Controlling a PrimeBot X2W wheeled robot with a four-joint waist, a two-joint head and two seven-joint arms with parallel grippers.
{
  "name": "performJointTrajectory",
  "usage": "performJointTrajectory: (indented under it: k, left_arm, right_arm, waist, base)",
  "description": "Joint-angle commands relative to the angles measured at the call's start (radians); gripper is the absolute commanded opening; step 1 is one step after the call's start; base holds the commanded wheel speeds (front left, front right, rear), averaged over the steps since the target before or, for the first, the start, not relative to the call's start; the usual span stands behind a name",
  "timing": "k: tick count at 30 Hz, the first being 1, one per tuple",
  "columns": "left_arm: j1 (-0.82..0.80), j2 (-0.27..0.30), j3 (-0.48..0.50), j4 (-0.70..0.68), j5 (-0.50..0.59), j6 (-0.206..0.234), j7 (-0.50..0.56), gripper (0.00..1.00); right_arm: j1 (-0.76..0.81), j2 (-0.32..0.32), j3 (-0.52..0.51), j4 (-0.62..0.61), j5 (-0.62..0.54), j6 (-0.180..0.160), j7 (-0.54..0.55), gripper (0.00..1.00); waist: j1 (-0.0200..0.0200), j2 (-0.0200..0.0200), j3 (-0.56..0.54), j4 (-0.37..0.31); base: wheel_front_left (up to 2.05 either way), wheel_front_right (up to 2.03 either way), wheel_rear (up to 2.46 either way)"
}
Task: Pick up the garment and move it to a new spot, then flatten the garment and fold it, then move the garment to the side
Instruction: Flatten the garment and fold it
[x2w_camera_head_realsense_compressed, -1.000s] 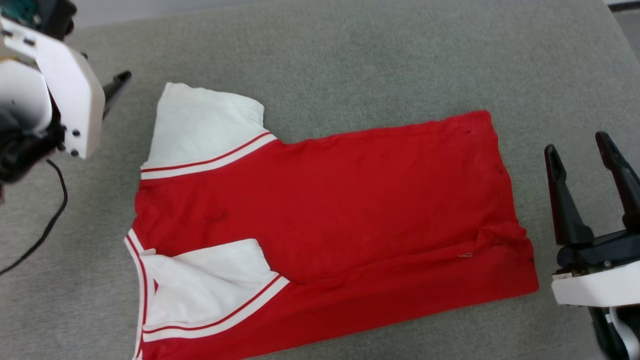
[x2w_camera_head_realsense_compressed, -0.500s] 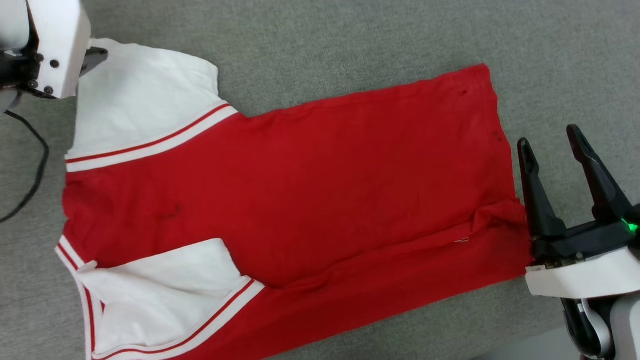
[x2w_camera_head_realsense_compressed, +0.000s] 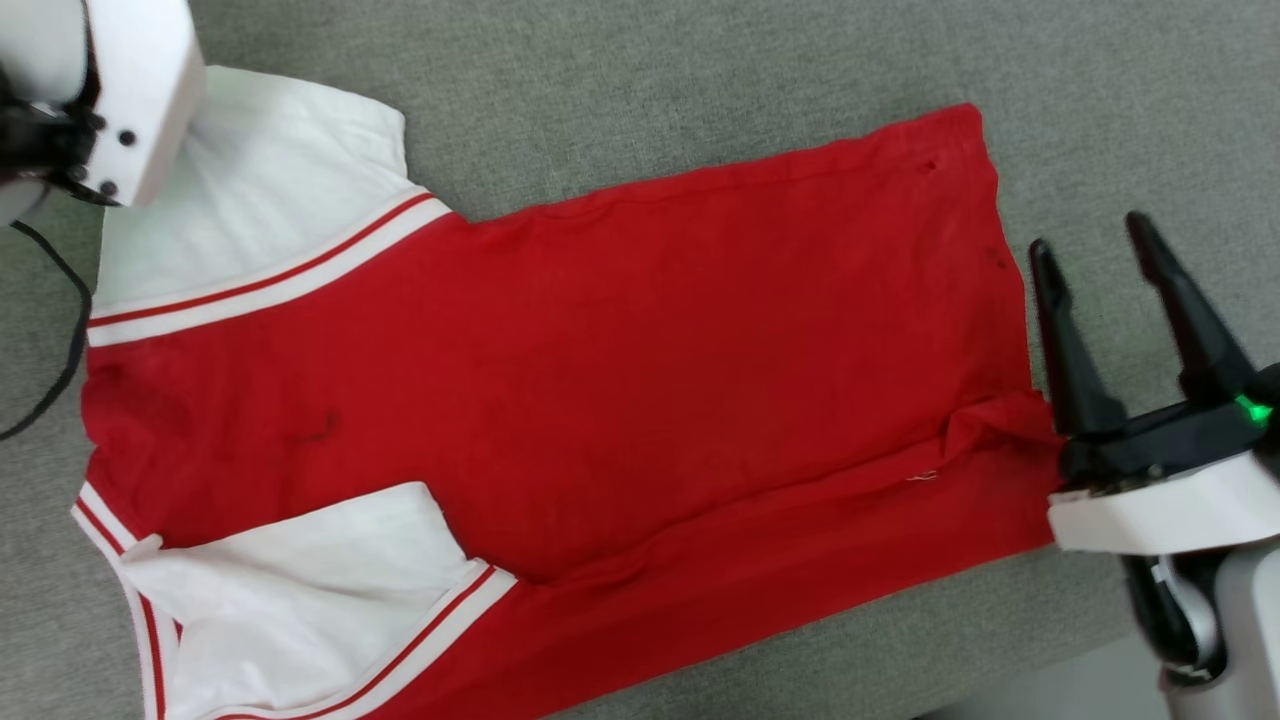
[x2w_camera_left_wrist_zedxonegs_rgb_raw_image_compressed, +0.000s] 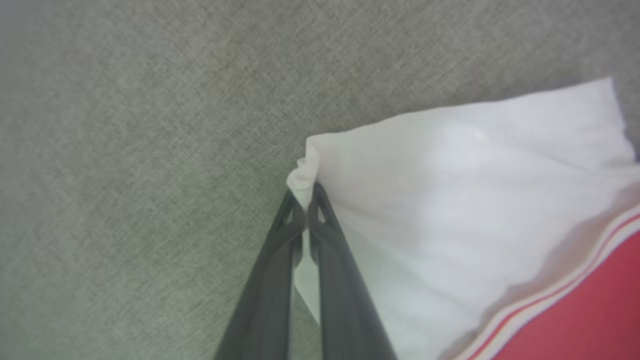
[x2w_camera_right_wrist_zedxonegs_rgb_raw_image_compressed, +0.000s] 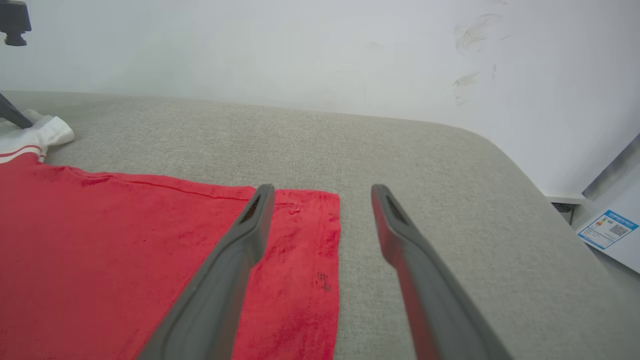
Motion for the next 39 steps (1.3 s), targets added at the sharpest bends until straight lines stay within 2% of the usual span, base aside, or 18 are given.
performJointTrajectory:
  k: [1, 6, 11, 18, 19, 20, 24, 27, 31, 33, 36, 39]
  left_arm:
    - [0.032, 0.002, -0.011, 0.012, 0.000, -0.004, -0.011, 0.00]
    - [0.031, -0.008, -0.013, -0.014, 0.005, -0.019, -0.065, 0.00]
    - [0.058, -0.028, -0.031, -0.058, -0.009, -0.034, -0.116, 0.00]
    - [0.082, -0.049, -0.060, -0.133, -0.026, -0.040, -0.171, 0.00]
    - [0.081, -0.052, -0.064, -0.145, -0.025, -0.040, -0.178, 0.00]
    - [0.081, -0.052, -0.064, -0.145, -0.025, -0.040, -0.178, 0.00]
    - [0.071, -0.059, -0.081, -0.185, -0.025, -0.041, -0.197, 0.00]
    - [0.053, -0.064, -0.097, -0.215, -0.022, -0.041, -0.208, 0.00]
    - [0.033, -0.074, -0.117, -0.239, -0.023, -0.041, -0.229, 0.00]
    - [0.025, -0.083, -0.124, -0.244, -0.026, -0.041, -0.243, 0.00]
    - [0.005, -0.095, -0.134, -0.247, -0.029, -0.041, -0.258, 0.00]
    - [-0.014, -0.100, -0.148, -0.245, -0.031, -0.041, -0.270, 0.00]
  right_arm:
    - [-0.020, -0.016, -0.010, 0.003, 0.007, -0.001, -0.003, 1.00]
    - [-0.076, -0.074, -0.036, -0.010, -0.014, -0.001, 0.035, 1.00]
    - [-0.164, -0.175, -0.038, -0.040, -0.011, -0.001, 0.159, 1.00]
    - [-0.297, -0.381, 0.069, 0.001, 0.096, -0.001, 0.474, 1.00]
    - [-0.314, -0.406, 0.093, 0.015, 0.126, -0.001, 0.525, 1.00]
    - [-0.314, -0.406, 0.093, 0.015, 0.126, -0.001, 0.525, 1.00]
    - [-0.397, -0.528, 0.203, 0.066, 0.278, -0.001, 0.766, 1.00]
    - [-0.452, -0.596, 0.284, 0.103, 0.369, -0.001, 0.912, 1.00]
    - [-0.523, -0.636, 0.349, 0.152, 0.491, -0.001, 1.089, 1.00]
    - [-0.541, -0.624, 0.367, 0.182, 0.536, -0.001, 1.155, 1.00]
    - [-0.576, -0.603, 0.374, 0.235, 0.550, -0.001, 1.200, 1.00]
    - [-0.598, -0.562, 0.374, 0.300, 0.541, -0.001, 1.190, 1.00]
  waist:
    - [-0.0001, -0.0001, -0.017, 0.008]
    - [-0.0001, -0.0001, -0.076, 0.036]
    - [-0.0001, -0.0001, -0.129, 0.081]
    - [-0.0001, -0.0001, -0.166, 0.143]
    - [-0.0001, -0.0001, -0.167, 0.150]
    - [-0.0001, -0.0001, -0.167, 0.150]
    - [-0.0001, -0.0001, -0.162, 0.183]
    - [-0.0001, -0.0001, -0.148, 0.208]
    - [-0.0001, -0.0001, -0.124, 0.243]
    - [-0.0001, -0.0001, -0.111, 0.257]
    - [-0.0001, -0.0001, -0.088, 0.277]
    - [-0.0001, -0.0001, -0.065, 0.291]
  base:
    - [0.00, 0.00, 0.00]
    - [0.00, 0.00, 0.00]
    - [0.00, 0.00, 0.00]
    - [0.00, 0.00, 0.00]
    - [0.00, 0.00, 0.00]
    - [0.00, 0.00, 0.00]
    - [0.00, 0.00, 0.00]
    - [0.00, 0.00, 0.00]
    - [0.00, 0.00, 0.00]
    - [0.00, 0.00, 0.00]
    - [0.00, 0.00, 0.00]
    - [0.00, 0.00, 0.00]
